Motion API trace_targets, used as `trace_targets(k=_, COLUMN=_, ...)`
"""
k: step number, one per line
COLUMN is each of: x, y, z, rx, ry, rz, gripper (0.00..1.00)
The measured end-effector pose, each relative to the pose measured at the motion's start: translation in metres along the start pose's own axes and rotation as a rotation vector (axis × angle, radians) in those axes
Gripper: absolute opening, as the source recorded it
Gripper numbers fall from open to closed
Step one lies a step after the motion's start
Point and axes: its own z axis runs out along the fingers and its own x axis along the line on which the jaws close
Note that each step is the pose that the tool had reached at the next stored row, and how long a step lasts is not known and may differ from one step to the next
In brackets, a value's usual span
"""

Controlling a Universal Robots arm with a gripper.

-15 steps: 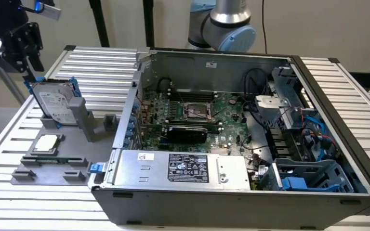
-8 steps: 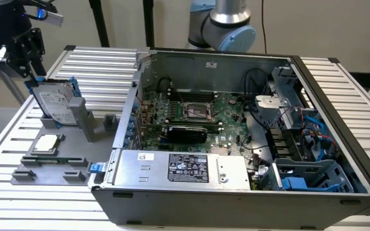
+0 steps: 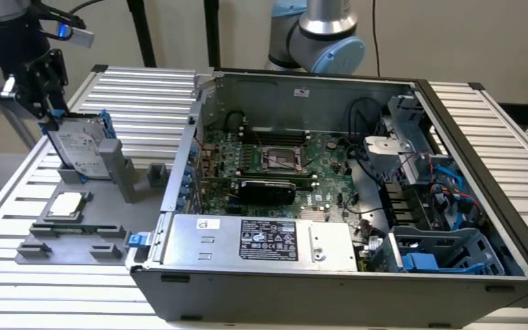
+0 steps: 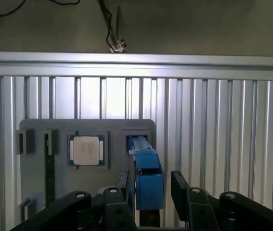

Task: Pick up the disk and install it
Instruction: 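Pick up the disk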

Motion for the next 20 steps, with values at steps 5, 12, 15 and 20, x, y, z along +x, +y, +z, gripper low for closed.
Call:
trace_targets(k=5, x=0.0, y=-0.0002, z=0.0091, rx=0.0004, ry=0.0001, rz=0.0, gripper=1.0)
trace_targets(k=12, x=0.0, y=-0.0005, z=0.0194, rx=0.0051, ry=0.0006, rz=0.0, gripper=1.0)
trace_targets(k=15, x=0.0, y=-0.0005, z=0.0195, rx=0.0052, ry=0.0007, rz=0.0, gripper=1.0)
trace_targets(k=20, x=0.0, y=-0.0006, z=0.0198, rx=0.0056, ry=0.0023, rz=0.0, gripper=1.0)
